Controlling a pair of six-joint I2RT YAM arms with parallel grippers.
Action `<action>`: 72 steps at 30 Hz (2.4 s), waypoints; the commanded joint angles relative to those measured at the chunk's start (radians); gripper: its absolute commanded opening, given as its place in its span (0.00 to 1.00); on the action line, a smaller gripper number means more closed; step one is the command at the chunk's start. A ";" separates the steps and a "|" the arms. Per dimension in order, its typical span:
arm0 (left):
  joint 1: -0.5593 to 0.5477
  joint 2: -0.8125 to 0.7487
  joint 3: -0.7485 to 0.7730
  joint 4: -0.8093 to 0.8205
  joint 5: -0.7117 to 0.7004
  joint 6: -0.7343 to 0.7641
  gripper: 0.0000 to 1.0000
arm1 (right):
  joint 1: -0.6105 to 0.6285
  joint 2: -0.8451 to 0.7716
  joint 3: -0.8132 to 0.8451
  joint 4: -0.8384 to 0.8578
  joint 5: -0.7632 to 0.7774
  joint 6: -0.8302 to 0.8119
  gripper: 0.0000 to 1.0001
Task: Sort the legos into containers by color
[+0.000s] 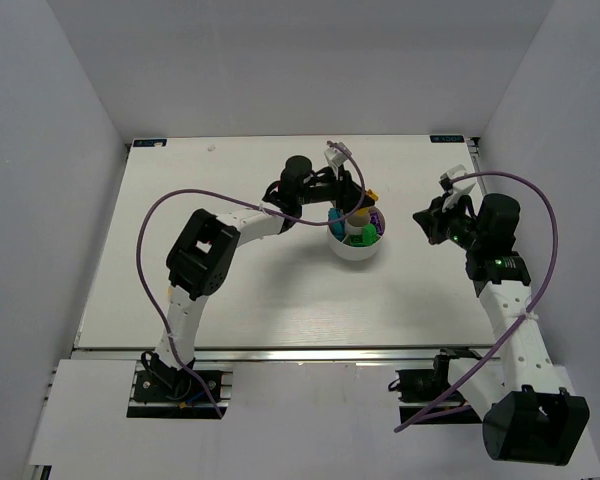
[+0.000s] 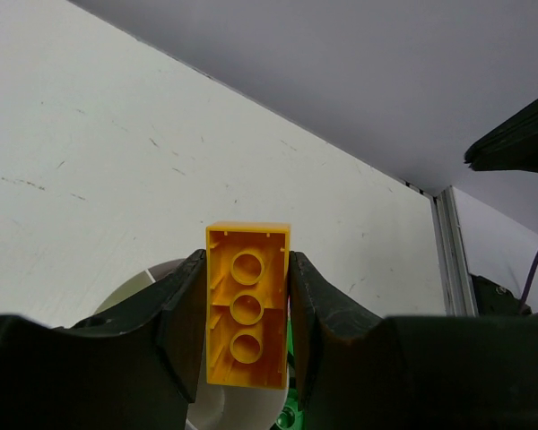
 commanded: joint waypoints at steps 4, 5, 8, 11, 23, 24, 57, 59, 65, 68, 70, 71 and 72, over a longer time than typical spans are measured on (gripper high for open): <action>-0.013 0.000 0.063 -0.047 -0.037 0.034 0.33 | -0.024 -0.019 -0.009 0.038 -0.045 0.000 0.00; -0.013 0.002 0.064 -0.052 -0.040 0.035 0.36 | -0.026 -0.021 -0.008 0.038 -0.047 0.002 0.00; -0.013 0.005 0.064 -0.078 -0.048 0.043 0.46 | -0.033 -0.021 -0.009 0.037 -0.062 -0.001 0.00; -0.013 0.003 0.063 -0.088 -0.053 0.048 0.56 | -0.038 -0.021 -0.009 0.035 -0.071 -0.003 0.00; -0.013 -0.047 0.109 -0.145 -0.054 0.063 0.64 | -0.052 -0.010 -0.006 0.020 -0.131 -0.017 0.14; -0.013 -0.063 0.107 -0.144 -0.066 0.064 0.62 | -0.052 -0.009 -0.008 0.017 -0.136 -0.021 0.14; 0.518 -0.864 -0.660 -1.289 -1.074 -0.078 0.98 | 0.070 0.071 0.080 -0.154 -0.197 -0.130 0.41; 0.536 -0.806 -0.651 -1.288 -1.047 -0.049 0.98 | 0.069 0.070 0.080 -0.155 -0.199 -0.130 0.41; 0.588 -0.712 -0.629 -1.293 -0.965 0.034 0.98 | 0.068 0.060 0.080 -0.154 -0.197 -0.135 0.42; 0.598 -0.675 -0.614 -1.311 -0.942 0.052 0.98 | 0.068 0.050 0.077 -0.146 -0.197 -0.135 0.43; 0.598 -0.672 -0.614 -1.309 -0.944 0.057 0.97 | 0.065 0.047 0.073 -0.143 -0.195 -0.135 0.43; 0.607 -0.669 -0.615 -1.309 -0.947 0.060 0.96 | 0.063 0.045 0.073 -0.143 -0.195 -0.135 0.43; 0.607 -0.664 -0.617 -1.308 -0.941 0.061 0.95 | 0.062 0.044 0.075 -0.143 -0.194 -0.135 0.43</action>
